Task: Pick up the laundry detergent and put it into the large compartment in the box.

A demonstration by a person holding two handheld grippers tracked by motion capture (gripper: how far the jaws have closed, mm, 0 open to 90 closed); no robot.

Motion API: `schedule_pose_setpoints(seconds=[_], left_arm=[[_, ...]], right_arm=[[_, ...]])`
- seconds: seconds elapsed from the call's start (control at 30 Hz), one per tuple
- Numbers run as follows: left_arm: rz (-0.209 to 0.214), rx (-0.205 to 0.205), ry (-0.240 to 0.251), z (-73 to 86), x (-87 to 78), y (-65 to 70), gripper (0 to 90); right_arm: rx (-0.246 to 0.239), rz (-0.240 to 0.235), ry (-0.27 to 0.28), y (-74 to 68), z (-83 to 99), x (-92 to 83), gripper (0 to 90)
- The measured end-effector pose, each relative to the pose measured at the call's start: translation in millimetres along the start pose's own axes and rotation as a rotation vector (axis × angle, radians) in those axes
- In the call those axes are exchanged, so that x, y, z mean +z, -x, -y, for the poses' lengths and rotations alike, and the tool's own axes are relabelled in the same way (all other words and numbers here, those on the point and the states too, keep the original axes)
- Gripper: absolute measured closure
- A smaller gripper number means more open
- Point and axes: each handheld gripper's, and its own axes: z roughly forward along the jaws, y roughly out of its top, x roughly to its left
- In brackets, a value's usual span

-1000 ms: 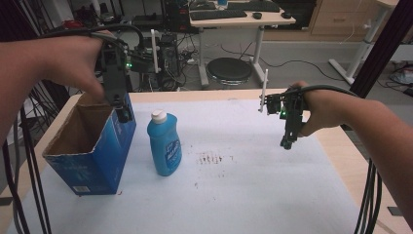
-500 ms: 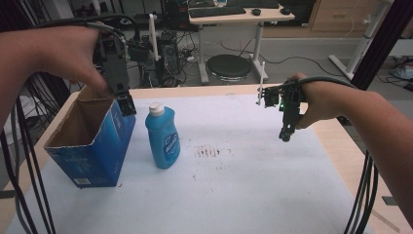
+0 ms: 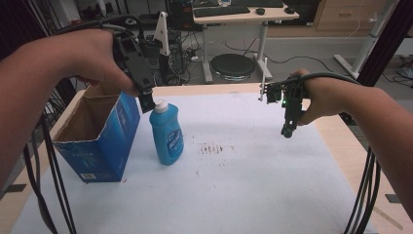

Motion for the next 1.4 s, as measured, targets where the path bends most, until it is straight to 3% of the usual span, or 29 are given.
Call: schedule_pose_setpoints(seconds=[0.3, 0.47, 0.67, 0.9, 1.13, 1.4], left_arm=[[0.014, -0.130, 0.061, -6.3, 1.3, 6.1, 1.7], [0.014, -0.172, 0.080, -13.0, 7.2, 7.3, 1.8], [0.008, -0.190, 0.060, -20.4, 18.2, 5.6, 1.8], [0.018, -0.227, 0.071, -27.3, 31.9, -1.6, 1.8], [0.012, -0.226, 0.053, -32.5, 43.3, -4.2, 1.7], [0.014, -0.253, 0.092, -37.2, 58.1, -11.4, 1.7]], right_arm=[[-0.001, 0.004, -0.013, -1.1, 1.4, 0.7, 3.4], [-0.005, 0.006, -0.011, -1.3, 0.9, 0.4, 3.4], [-0.008, 0.009, -0.014, -1.2, 0.0, 2.2, 3.4], [-0.001, 0.006, -0.023, -1.1, -1.1, 3.6, 3.4], [-0.014, 0.009, -0.028, -3.4, -3.8, 4.3, 3.4], [-0.014, 0.010, -0.025, -4.0, -2.7, 3.7, 3.4]])
